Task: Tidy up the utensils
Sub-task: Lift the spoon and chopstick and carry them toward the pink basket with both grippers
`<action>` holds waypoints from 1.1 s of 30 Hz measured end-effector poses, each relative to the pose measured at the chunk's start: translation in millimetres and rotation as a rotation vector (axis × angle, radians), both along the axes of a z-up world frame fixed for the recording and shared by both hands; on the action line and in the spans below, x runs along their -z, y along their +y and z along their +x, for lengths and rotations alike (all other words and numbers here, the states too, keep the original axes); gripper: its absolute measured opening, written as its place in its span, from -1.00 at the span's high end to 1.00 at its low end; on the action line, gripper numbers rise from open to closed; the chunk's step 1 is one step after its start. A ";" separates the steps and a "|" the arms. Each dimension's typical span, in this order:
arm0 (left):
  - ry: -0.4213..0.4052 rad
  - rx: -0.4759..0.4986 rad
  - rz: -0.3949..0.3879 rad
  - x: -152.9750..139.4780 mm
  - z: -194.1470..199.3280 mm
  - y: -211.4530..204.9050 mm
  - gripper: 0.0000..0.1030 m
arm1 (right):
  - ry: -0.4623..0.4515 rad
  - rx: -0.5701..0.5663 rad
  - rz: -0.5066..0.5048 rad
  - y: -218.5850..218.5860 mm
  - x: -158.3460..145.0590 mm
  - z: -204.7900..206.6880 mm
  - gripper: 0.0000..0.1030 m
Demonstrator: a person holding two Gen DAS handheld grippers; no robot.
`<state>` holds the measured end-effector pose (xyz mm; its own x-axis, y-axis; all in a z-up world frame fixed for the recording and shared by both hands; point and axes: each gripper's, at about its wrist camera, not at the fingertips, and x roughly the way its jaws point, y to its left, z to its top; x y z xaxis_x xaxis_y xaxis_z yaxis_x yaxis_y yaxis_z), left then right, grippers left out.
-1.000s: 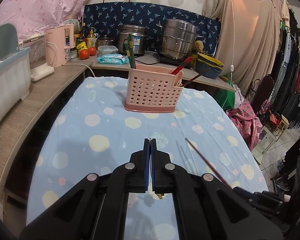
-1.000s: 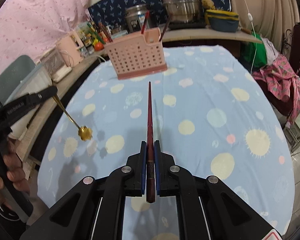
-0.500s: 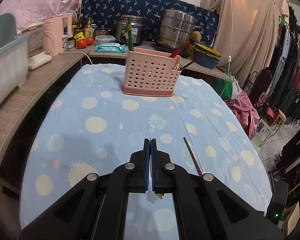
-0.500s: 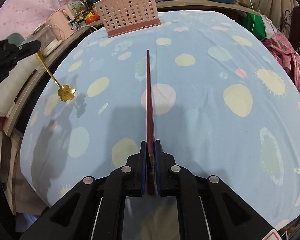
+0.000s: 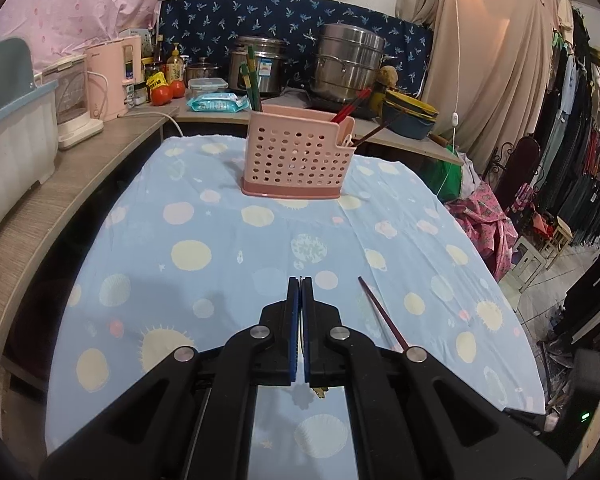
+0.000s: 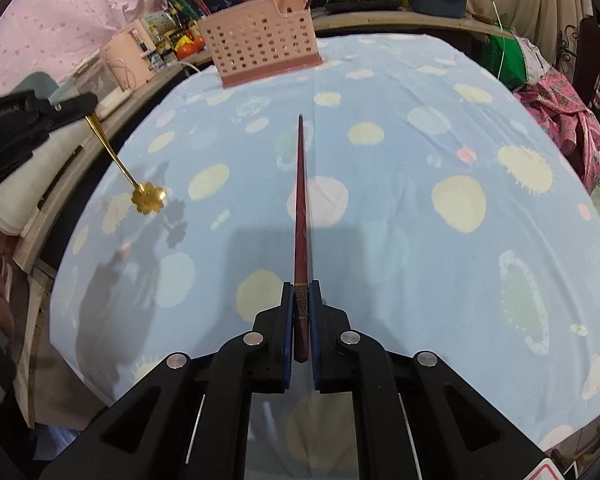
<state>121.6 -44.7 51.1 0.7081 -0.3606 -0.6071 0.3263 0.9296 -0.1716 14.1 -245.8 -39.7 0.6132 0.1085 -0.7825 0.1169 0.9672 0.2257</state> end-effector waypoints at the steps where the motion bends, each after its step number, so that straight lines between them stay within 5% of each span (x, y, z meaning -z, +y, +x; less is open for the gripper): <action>1: -0.011 0.000 -0.001 -4.2 0.6 0.4 0.98 | -0.019 -0.001 -0.007 -0.6 -10.0 0.3 0.86; 9: -0.104 -0.010 -0.009 -44.2 16.4 0.6 0.98 | -0.210 0.005 -0.029 -13.2 -96.2 27.3 0.86; 16: -0.178 -0.017 -0.010 -77.7 49.4 -0.7 0.98 | -0.313 -0.010 -0.045 -17.0 -142.5 70.8 0.86; 33: -0.313 -0.059 -0.016 -150.5 182.1 -27.5 0.98 | -0.602 0.044 -0.059 -32.6 -257.0 222.9 0.86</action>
